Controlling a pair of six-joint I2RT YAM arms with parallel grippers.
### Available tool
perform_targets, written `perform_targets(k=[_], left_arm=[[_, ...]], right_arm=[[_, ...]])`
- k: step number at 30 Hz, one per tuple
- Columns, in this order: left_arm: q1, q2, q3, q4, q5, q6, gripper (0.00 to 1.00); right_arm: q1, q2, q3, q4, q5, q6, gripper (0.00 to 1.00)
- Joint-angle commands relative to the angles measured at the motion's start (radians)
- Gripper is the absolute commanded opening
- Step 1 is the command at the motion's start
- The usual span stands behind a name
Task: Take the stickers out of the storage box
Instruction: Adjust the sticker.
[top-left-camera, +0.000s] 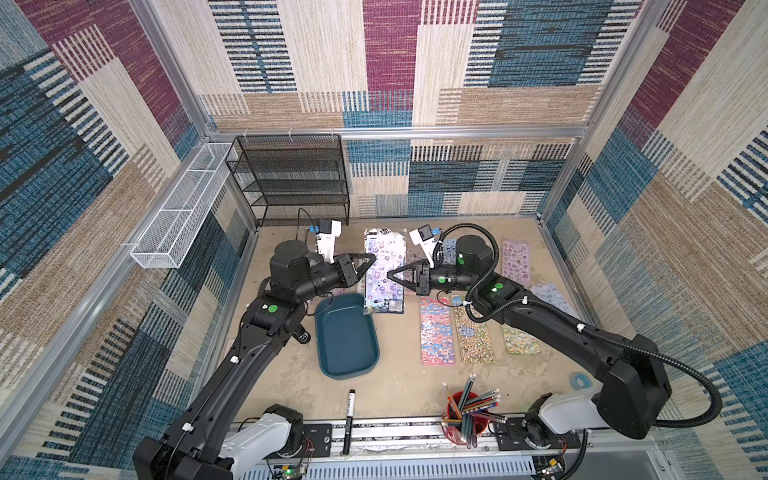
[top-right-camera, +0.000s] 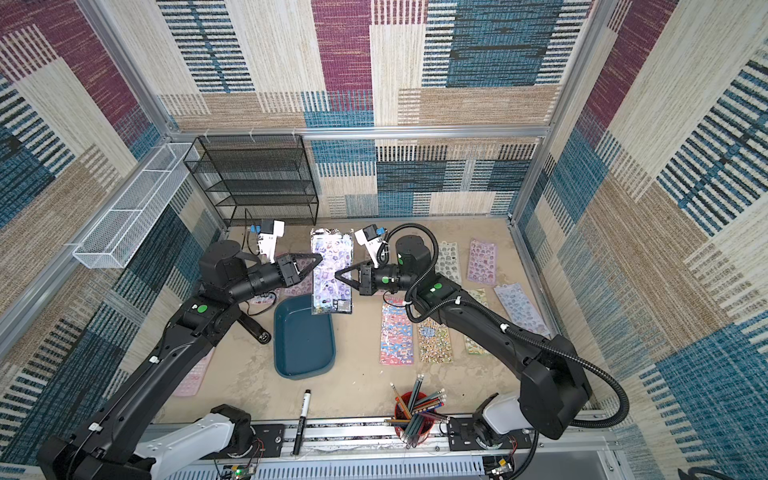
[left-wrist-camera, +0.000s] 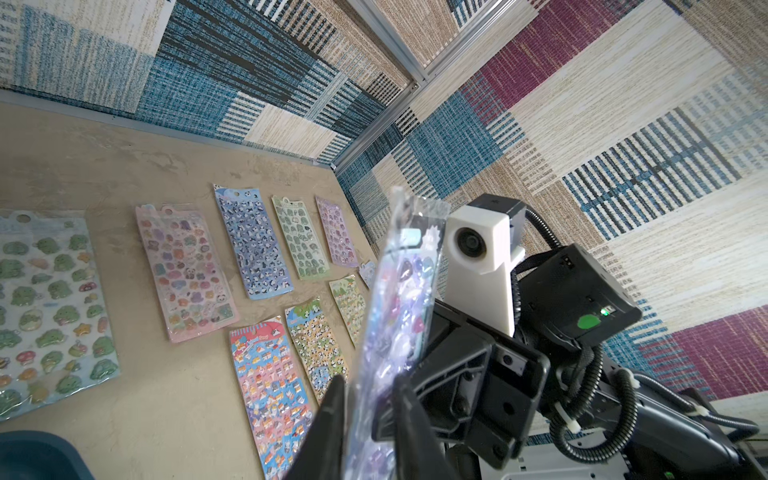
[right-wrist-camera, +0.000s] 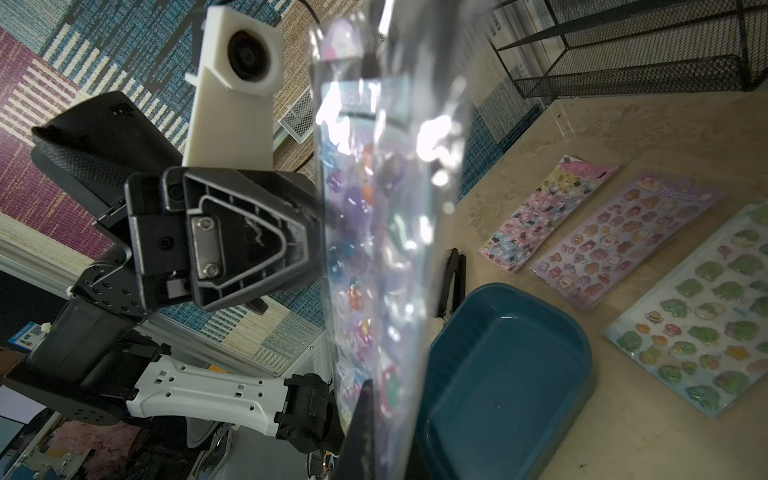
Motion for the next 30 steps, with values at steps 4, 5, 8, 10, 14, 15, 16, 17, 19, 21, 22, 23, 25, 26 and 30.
perform_targets(k=[4,5,8,10,14,15,16,17,19,21,22,23,25,26,30], left_arm=[[0.001,-0.032,-0.003,-0.032,-0.047,0.019,0.54],[0.003,-0.042,0.001,-0.055,-0.064,0.029,0.57],[0.003,-0.078,0.015,-0.126,-0.130,0.071,0.61],[0.005,-0.106,0.031,-0.177,-0.177,0.102,0.62],[0.004,-0.155,0.053,-0.264,-0.267,0.151,0.63],[0.005,-0.166,0.057,-0.284,-0.289,0.164,0.63],[0.004,-0.176,0.061,-0.303,-0.307,0.174,0.64],[0.004,-0.184,0.065,-0.321,-0.324,0.183,0.64],[0.005,-0.200,0.070,-0.351,-0.351,0.202,0.65],[0.006,-0.211,0.072,-0.380,-0.376,0.216,0.65],[0.006,-0.215,0.072,-0.390,-0.385,0.222,0.66],[0.006,-0.218,0.070,-0.402,-0.393,0.226,0.66],[0.006,-0.222,0.063,-0.419,-0.406,0.231,0.67],[0.006,-0.221,0.058,-0.426,-0.410,0.231,0.67],[0.007,-0.212,0.047,-0.439,-0.408,0.229,0.67]], right_arm=[[-0.001,-0.020,-0.009,-0.022,0.024,-0.025,0.00],[0.000,-0.023,-0.009,-0.029,0.025,-0.028,0.00],[0.000,-0.036,-0.013,-0.063,0.040,-0.045,0.00],[0.001,-0.046,-0.024,-0.086,0.051,-0.059,0.00],[-0.001,-0.061,-0.053,-0.117,0.067,-0.073,0.00],[0.000,-0.065,-0.060,-0.130,0.073,-0.077,0.00],[0.000,-0.067,-0.066,-0.143,0.077,-0.082,0.00],[0.000,-0.069,-0.071,-0.163,0.083,-0.089,0.00],[0.000,-0.071,-0.073,-0.218,0.101,-0.106,0.00],[-0.001,-0.077,-0.081,-0.253,0.110,-0.116,0.00],[0.000,-0.082,-0.089,-0.262,0.113,-0.119,0.00],[-0.001,-0.085,-0.095,-0.267,0.116,-0.119,0.00],[0.000,-0.092,-0.114,-0.274,0.117,-0.115,0.00],[0.000,-0.096,-0.123,-0.274,0.117,-0.112,0.00],[-0.001,-0.095,-0.144,-0.287,0.110,-0.105,0.00]])
